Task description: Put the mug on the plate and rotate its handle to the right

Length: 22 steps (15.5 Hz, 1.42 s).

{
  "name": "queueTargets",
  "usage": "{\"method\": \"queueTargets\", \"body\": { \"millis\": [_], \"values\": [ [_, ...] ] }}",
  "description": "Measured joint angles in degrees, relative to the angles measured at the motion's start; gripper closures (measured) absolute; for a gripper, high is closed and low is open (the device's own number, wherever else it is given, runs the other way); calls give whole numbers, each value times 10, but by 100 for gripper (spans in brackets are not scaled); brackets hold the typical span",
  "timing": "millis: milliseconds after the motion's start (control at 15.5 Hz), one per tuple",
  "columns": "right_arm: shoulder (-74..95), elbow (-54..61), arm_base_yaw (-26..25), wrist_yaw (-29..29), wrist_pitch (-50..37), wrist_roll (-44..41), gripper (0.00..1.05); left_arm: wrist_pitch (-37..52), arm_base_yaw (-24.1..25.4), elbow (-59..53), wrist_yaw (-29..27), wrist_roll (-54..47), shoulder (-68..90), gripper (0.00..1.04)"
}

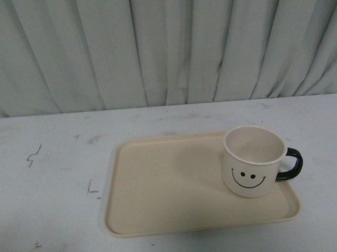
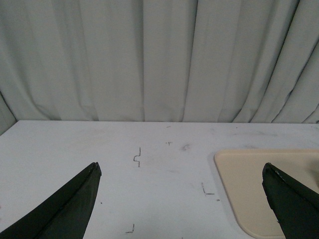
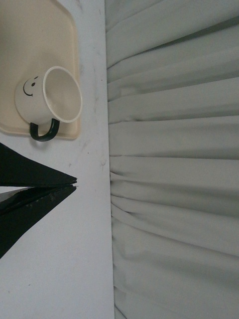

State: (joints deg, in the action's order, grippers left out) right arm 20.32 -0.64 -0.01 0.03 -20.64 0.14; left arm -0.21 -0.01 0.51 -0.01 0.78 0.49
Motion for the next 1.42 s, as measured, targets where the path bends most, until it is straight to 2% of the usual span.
{"method": "queueTargets", "body": {
  "millis": [453,905,1035,1423],
  "values": [
    [-85,0,0,0,88,0,103,0,0,0,0,0,0,7],
    [-105,0,0,0,108,0,103,0,0,0,0,0,0,7],
    [-202,0,0,0,204,0,103,-1,0,0,0,0,0,7],
    [-201,0,0,0,208,0,103,0,0,0,0,0,0,7]
  ]
}}
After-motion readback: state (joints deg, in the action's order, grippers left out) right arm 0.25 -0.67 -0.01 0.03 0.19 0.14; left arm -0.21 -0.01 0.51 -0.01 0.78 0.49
